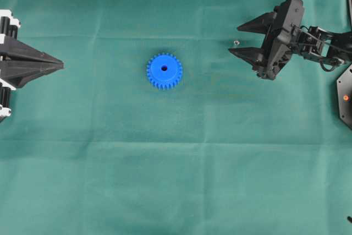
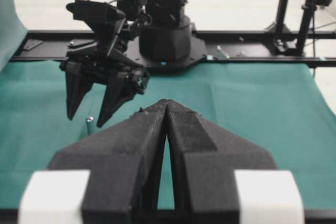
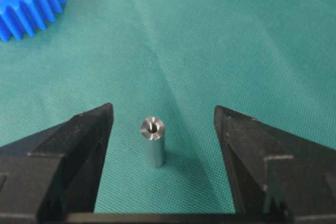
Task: Insert the shaft placed at a random location into the center hole of the medium gear at another random location.
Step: 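Lower the open right gripper around the upright silver shaft, then close the right gripper on the silver shaft and lift it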
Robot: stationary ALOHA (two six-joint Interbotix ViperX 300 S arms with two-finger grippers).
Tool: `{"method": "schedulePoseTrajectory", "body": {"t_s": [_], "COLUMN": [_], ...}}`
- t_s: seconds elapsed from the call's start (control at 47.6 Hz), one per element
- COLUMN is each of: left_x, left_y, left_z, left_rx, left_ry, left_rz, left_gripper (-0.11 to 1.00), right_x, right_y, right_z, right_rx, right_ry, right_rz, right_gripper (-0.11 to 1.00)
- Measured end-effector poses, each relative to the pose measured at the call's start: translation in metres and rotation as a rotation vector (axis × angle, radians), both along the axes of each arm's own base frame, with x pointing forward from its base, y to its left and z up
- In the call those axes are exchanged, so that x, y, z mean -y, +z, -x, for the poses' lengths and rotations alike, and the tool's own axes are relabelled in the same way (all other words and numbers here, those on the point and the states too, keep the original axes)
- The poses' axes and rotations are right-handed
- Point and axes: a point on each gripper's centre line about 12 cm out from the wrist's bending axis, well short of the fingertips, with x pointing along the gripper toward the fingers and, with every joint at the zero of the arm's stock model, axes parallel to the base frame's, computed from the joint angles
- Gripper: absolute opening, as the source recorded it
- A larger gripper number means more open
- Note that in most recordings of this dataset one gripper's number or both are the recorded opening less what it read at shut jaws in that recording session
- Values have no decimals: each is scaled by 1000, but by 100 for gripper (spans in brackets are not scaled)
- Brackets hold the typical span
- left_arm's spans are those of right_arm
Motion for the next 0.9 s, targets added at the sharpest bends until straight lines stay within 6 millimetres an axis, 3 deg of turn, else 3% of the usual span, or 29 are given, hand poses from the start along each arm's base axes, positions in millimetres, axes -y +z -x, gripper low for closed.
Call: {"method": "schedulePoseTrajectory", "body": {"t_s": [0.21, 0.441, 0.903], "left_x": [0, 0, 0], "left_y": [-2, -2, -5], "left_z": [0, 0, 0], "left_rx": [-15, -20, -38], "left_ry": [0, 0, 0], "left_rz": [1, 0, 1], "left_gripper": [0, 0, 0], "right_x": [0, 0, 0], "right_y": [0, 0, 1], "right_z": [0, 0, -2], "right_rx": [0, -1, -1], "right_ry": [0, 0, 2], "right_rz": [0, -1, -1], "right_gripper": [65, 13, 13]}}
